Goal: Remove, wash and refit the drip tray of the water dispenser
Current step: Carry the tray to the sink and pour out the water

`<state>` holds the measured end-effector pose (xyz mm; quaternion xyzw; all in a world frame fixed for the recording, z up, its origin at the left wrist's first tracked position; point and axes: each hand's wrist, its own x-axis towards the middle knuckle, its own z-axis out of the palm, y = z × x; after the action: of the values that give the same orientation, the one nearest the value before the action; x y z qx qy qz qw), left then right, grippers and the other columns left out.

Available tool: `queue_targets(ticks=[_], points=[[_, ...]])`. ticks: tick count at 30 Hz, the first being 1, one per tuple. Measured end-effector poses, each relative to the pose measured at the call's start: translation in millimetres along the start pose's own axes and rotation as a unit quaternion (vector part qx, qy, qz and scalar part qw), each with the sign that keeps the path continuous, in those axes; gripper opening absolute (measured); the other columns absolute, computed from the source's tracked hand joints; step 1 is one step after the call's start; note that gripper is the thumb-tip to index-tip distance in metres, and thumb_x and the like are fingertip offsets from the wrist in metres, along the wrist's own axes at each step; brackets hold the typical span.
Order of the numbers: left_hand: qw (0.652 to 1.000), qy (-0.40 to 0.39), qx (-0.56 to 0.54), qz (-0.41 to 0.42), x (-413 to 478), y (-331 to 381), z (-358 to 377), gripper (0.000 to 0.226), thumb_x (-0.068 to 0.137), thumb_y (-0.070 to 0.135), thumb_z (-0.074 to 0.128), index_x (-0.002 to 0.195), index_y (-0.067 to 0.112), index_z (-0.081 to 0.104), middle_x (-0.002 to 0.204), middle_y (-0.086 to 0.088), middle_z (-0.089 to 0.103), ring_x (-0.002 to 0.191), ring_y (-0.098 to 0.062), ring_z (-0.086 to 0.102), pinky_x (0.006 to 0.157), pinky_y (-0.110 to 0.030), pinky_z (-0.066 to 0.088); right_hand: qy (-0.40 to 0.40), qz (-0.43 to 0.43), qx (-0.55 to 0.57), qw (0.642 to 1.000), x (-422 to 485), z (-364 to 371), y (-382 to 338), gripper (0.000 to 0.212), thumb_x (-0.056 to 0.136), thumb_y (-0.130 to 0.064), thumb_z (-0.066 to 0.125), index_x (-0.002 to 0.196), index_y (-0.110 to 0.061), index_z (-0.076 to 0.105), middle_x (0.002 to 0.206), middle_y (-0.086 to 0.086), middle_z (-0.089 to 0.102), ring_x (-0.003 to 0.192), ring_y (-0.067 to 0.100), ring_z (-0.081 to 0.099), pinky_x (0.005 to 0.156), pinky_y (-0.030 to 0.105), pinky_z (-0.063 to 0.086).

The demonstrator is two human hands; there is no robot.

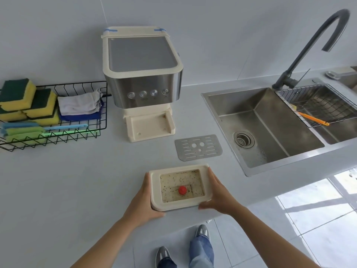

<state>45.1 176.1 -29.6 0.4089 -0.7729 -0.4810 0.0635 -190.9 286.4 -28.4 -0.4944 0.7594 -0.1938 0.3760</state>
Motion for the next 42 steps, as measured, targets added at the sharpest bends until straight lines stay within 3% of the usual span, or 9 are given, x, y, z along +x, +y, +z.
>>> queue_targets(ticks=[6,14,20,23,25,28,31,37,42], points=[[1.000,-0.013,-0.013,0.010,16,12,-2,0.131,0.051,0.023,0.085,0.143,0.032,-0.008,0.134,0.010,0.044,0.115,-0.006,0.049,0.085,-0.014,0.044,0.024,0.015,0.020,0.999,0,-17,-3,0.134,0.056,-0.022,0.085,0.143,-0.021,-0.018,0.154,-0.007,0.009,0.125,0.005,0.026,0.098,0.018,0.027],[0.998,-0.029,-0.010,0.050,48,44,-4,0.128,0.049,0.027,0.087,0.142,0.036,0.000,0.127,0.018,0.047,0.110,-0.002,0.050,0.076,-0.002,0.039,0.049,0.034,0.062,0.996,-3,-60,1,0.131,0.052,-0.021,0.085,0.145,-0.026,-0.007,0.145,-0.006,0.032,0.129,0.016,0.036,0.101,0.029,0.039],[0.997,-0.032,0.001,0.077,77,84,8,0.117,0.048,0.032,0.085,0.129,0.056,0.005,0.113,0.033,0.046,0.098,0.018,0.047,0.067,0.002,0.041,0.059,0.025,0.109,0.992,-1,-103,18,0.118,0.049,-0.016,0.084,0.139,-0.037,0.011,0.123,-0.010,0.048,0.112,0.013,0.049,0.083,0.025,0.051],[0.997,-0.036,0.005,0.070,97,104,24,0.121,0.049,0.032,0.086,0.135,0.051,0.003,0.112,0.035,0.043,0.097,0.020,0.044,0.068,0.004,0.039,0.060,0.007,0.130,0.990,3,-129,36,0.108,0.048,-0.011,0.083,0.126,-0.051,0.019,0.117,-0.016,0.050,0.109,0.004,0.051,0.070,0.013,0.050],[0.997,-0.035,-0.002,0.069,113,118,39,0.122,0.049,0.032,0.086,0.133,0.057,0.001,0.112,0.040,0.039,0.099,0.025,0.041,0.069,0.005,0.038,0.056,0.002,0.143,0.988,7,-150,53,0.108,0.047,-0.008,0.081,0.128,-0.048,0.021,0.118,-0.013,0.051,0.108,0.006,0.053,0.070,0.017,0.054],[0.998,-0.030,-0.019,0.056,140,144,68,0.124,0.046,0.034,0.086,0.128,0.063,-0.002,0.117,0.041,0.035,0.110,0.015,0.042,0.082,-0.005,0.040,0.047,-0.016,0.144,0.988,18,-188,84,0.106,0.048,-0.008,0.081,0.131,-0.040,0.024,0.119,-0.007,0.053,0.109,0.011,0.055,0.082,0.033,0.056],[0.999,-0.006,-0.022,0.042,165,174,101,0.122,0.043,0.040,0.084,0.129,0.063,0.001,0.116,0.041,0.041,0.108,0.011,0.046,0.081,-0.008,0.044,0.030,-0.046,0.125,0.991,30,-234,116,0.102,0.046,-0.011,0.081,0.126,-0.043,0.027,0.120,-0.011,0.051,0.110,0.002,0.052,0.079,0.015,0.050],[0.999,0.027,-0.030,0.015,204,237,160,0.117,0.043,0.035,0.085,0.129,0.061,0.009,0.117,0.033,0.049,0.108,0.007,0.049,0.079,-0.011,0.044,-0.009,-0.064,0.106,0.992,49,-314,177,0.102,0.046,-0.013,0.083,0.129,-0.035,0.030,0.122,-0.010,0.050,0.109,-0.006,0.048,0.074,0.003,0.043],[0.999,0.029,-0.022,-0.015,224,270,185,0.118,0.048,0.036,0.083,0.121,0.067,-0.004,0.116,0.037,0.041,0.104,0.010,0.045,0.072,-0.001,0.039,-0.028,-0.049,0.104,0.993,59,-347,210,0.100,0.048,-0.017,0.084,0.130,-0.037,0.029,0.114,-0.017,0.054,0.101,-0.004,0.053,0.070,0.012,0.048]])
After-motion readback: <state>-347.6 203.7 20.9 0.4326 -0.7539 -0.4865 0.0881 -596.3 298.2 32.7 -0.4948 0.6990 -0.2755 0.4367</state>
